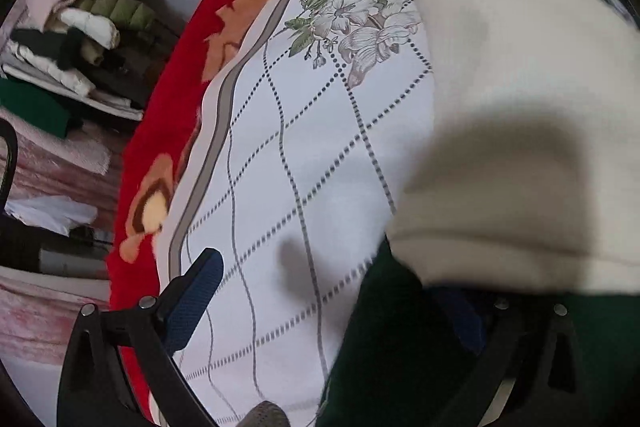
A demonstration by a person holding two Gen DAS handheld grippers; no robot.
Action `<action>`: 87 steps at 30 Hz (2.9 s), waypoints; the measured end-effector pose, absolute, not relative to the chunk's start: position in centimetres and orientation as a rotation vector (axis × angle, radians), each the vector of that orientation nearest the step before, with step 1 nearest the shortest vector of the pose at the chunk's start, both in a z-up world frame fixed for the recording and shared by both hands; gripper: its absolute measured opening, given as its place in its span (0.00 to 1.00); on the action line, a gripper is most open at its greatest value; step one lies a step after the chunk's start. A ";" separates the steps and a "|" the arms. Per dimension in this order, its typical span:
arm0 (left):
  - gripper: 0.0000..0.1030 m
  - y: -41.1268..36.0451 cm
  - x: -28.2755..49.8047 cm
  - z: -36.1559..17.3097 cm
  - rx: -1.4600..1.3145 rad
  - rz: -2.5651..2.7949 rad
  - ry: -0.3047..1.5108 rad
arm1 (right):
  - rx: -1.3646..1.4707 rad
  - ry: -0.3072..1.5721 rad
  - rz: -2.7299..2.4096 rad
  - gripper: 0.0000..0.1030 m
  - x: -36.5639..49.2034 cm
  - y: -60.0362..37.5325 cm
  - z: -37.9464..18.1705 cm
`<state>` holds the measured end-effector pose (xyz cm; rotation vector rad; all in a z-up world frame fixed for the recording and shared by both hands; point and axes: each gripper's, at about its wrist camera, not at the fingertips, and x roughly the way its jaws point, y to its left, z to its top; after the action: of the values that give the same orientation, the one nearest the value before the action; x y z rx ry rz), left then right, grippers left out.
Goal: Fold large clothes
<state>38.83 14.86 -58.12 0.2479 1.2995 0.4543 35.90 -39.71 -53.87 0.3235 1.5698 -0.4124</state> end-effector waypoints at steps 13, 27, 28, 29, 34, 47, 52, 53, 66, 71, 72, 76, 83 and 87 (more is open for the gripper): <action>1.00 13.5 37.1 -53.2 0.066 0.412 1.228 | 0.848 1.385 -0.142 0.81 40.2 -35.2 -54.3; 1.00 10.9 46.7 -54.4 0.175 0.416 1.153 | 0.594 1.378 -0.436 0.09 40.6 -36.3 -54.1; 1.00 10.7 47.7 -56.0 0.230 0.421 1.176 | 0.588 1.428 -0.458 0.11 40.6 -36.6 -55.3; 1.00 10.6 48.4 -57.0 0.258 0.426 1.193 | 0.579 1.446 -0.477 0.11 40.6 -36.9 -55.7; 1.00 11.8 49.3 -57.9 0.270 0.415 1.210 | 0.515 1.374 -0.535 0.33 40.3 -36.0 -52.3; 1.00 11.1 49.0 -58.6 0.283 0.377 1.193 | 0.270 1.482 -0.321 0.35 43.6 -29.8 -57.3; 1.00 11.4 48.8 -58.0 0.245 0.393 1.204 | 0.249 1.512 -0.326 0.35 45.0 -29.0 -58.1; 1.00 11.4 48.6 -57.4 0.234 0.396 1.203 | 0.257 1.518 -0.307 0.35 44.9 -29.3 -57.7; 1.00 1.0 35.1 -48.3 0.217 0.312 1.104 | 0.320 1.477 -0.111 0.71 33.8 -35.1 -50.3; 1.00 -7.7 27.5 -48.9 0.282 0.344 1.203 | 0.506 1.477 0.048 0.71 28.4 -40.3 -50.7; 1.00 -9.5 26.1 -49.2 0.277 0.345 1.239 | 0.542 1.496 0.076 0.71 27.7 -41.5 -51.0; 1.00 -17.5 20.7 -51.0 0.260 0.321 1.361 | 0.613 1.564 0.147 0.71 23.5 -47.3 -51.9; 1.00 -29.6 13.9 -54.7 0.267 0.224 1.491 | 0.564 1.660 0.125 0.71 19.8 -55.3 -53.7; 1.00 -34.3 12.5 -57.7 0.456 0.270 1.448 | 0.562 1.684 0.111 0.71 18.5 -58.4 -54.2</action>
<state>12.51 -34.32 -57.69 0.4558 1.4477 0.2703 18.51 -58.44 -54.19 0.5620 1.6838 0.1113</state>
